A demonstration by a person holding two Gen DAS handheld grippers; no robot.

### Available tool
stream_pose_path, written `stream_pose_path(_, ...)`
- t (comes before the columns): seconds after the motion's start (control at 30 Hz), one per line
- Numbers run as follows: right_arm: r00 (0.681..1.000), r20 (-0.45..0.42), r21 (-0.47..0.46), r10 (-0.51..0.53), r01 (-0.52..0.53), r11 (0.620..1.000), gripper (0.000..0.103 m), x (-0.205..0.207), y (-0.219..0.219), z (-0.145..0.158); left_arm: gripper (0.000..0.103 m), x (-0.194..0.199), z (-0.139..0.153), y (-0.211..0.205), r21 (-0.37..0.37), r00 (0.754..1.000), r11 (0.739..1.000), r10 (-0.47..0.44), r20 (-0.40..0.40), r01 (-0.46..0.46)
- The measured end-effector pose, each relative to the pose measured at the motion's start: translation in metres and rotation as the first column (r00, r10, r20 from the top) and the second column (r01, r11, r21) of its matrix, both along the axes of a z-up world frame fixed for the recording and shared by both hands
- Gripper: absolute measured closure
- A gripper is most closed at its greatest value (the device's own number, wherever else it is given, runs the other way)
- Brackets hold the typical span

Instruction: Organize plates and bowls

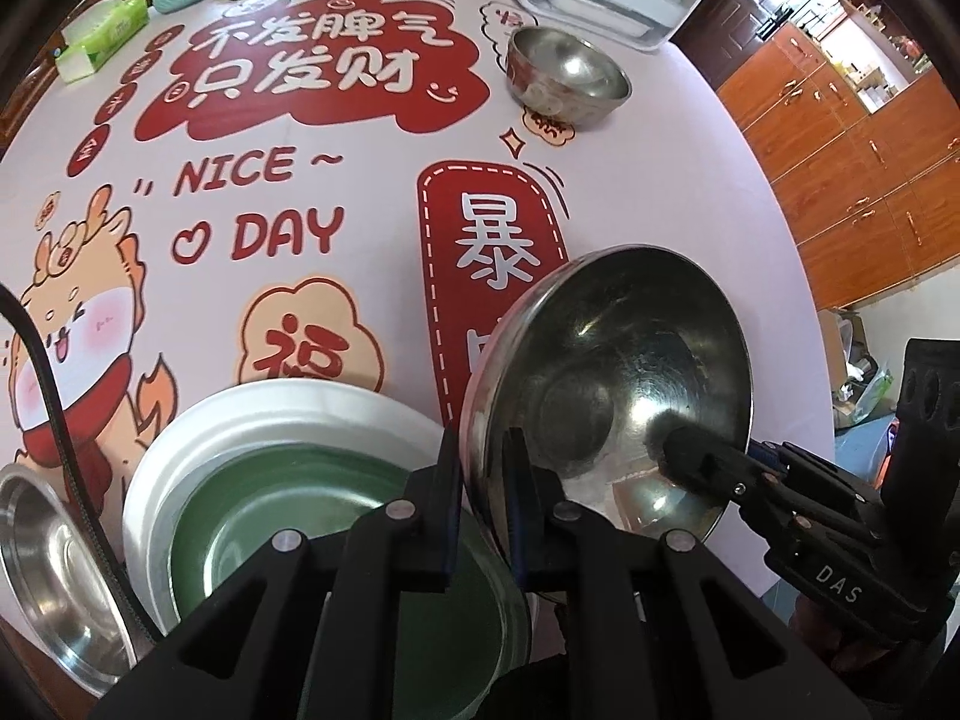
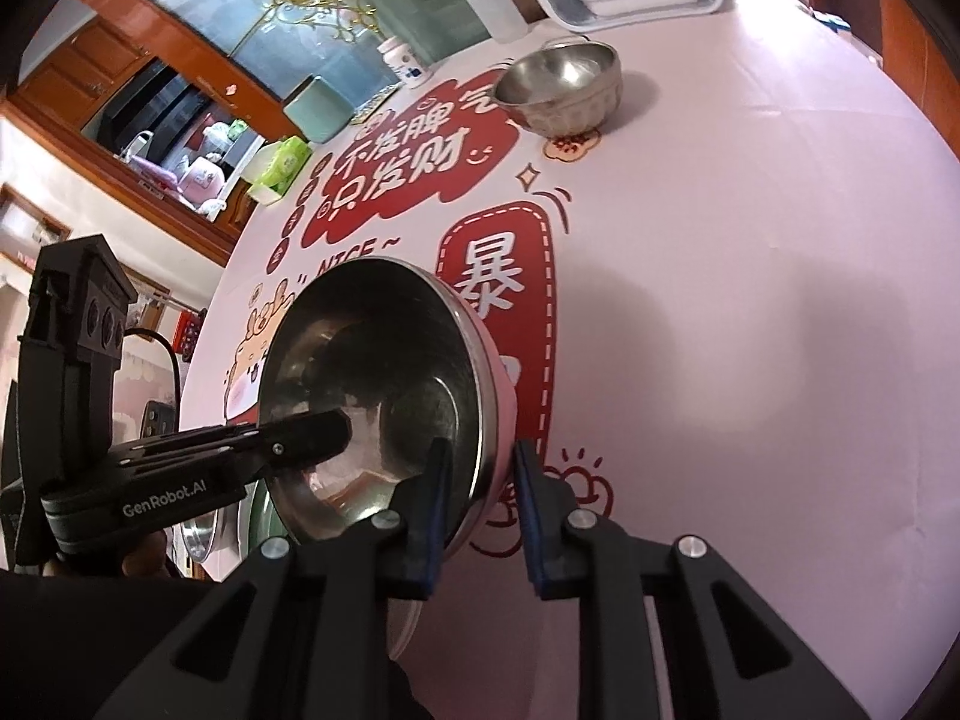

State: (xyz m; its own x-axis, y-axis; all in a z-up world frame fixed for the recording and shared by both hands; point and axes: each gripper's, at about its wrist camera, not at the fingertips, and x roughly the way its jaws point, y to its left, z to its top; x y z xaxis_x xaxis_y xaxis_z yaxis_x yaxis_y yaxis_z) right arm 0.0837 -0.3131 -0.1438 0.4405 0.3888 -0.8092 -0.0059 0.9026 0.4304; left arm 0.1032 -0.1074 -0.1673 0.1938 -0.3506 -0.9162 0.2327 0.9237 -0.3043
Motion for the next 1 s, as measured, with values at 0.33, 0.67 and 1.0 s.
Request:
stream_pose_path(0.33, 0.996, 0.045, -0.057, 0.071, -0.068, 0.996, 0.084, -0.013, 0.029, 0.018, 0.093, -0.024, 0.020, 0.026, 0.003, 0.998, 0.999, 0.039, 0.048, -0.039)
stream_pose_path(0.67, 0.991, 0.040, -0.060, 0.126, -0.124, 0.991, 0.084, -0.022, 0.064, 0.021, 0.093, -0.048, 0.024, 0.062, 0.004, 0.995, 0.996, 0.087, 0.046, -0.088)
stream_pose_path(1.0, 0.979, 0.041, -0.073, 0.201, -0.198, 0.978, 0.084, -0.025, 0.110, 0.024, 0.093, -0.064, 0.027, 0.110, 0.007, 0.987, 0.988, 0.155, 0.039, -0.155)
